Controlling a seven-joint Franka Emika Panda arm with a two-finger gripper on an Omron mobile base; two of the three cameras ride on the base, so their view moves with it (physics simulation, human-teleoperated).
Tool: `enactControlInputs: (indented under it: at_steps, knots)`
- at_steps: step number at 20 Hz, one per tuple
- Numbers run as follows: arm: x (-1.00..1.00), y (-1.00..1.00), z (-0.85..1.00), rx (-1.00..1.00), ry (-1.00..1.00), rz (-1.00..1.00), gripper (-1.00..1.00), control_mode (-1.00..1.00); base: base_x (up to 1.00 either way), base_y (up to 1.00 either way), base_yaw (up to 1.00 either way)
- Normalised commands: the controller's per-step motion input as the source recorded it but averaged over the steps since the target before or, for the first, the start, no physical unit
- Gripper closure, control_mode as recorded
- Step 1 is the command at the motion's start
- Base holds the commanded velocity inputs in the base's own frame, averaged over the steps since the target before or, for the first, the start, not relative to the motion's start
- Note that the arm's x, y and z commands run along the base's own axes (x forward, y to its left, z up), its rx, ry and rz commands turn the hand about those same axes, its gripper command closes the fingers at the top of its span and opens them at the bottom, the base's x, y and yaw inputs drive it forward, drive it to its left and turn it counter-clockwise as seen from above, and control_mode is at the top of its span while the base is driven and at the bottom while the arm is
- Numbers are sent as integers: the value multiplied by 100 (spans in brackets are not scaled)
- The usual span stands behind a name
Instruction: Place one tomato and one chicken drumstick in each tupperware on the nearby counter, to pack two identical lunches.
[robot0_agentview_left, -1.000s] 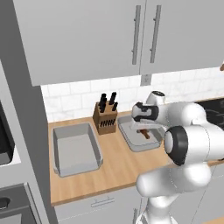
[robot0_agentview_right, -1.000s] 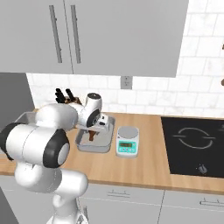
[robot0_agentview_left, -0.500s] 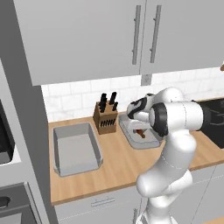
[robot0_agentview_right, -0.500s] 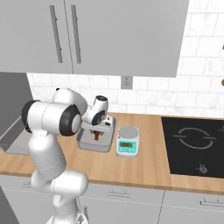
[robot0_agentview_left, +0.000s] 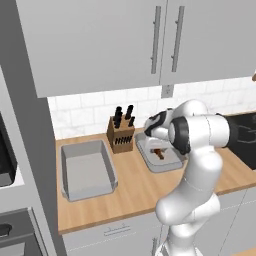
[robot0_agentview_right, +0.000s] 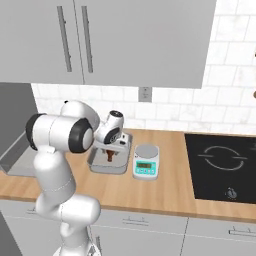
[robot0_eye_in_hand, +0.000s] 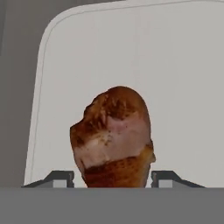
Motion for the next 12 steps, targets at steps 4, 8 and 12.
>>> enactControlInputs:
  at_steps: [4, 8, 12]
  knots:
    - [-45, 0, 20, 0, -8, 0, -100, -100, 0, 0, 0]
    - [-47, 0, 69, 0, -11, 0, -100, -100, 0, 0, 0]
    - [-57, 4, 77, 1, -1, 0, -100, -100, 0, 0, 0]
